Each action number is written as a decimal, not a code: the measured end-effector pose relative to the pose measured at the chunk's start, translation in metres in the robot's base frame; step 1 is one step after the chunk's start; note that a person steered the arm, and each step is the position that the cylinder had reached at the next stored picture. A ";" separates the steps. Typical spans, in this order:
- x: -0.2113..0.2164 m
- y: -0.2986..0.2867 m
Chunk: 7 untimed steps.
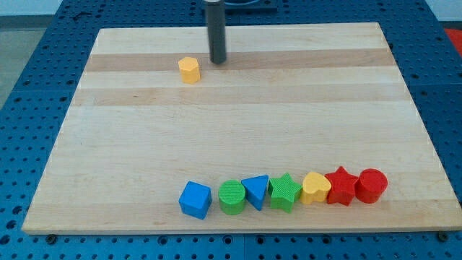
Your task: Push the yellow hexagon to the left of blue cube
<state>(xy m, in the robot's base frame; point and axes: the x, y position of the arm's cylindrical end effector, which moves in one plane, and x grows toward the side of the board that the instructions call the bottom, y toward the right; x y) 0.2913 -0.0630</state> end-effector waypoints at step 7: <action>0.130 -0.026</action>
<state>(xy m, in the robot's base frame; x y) 0.4211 -0.0888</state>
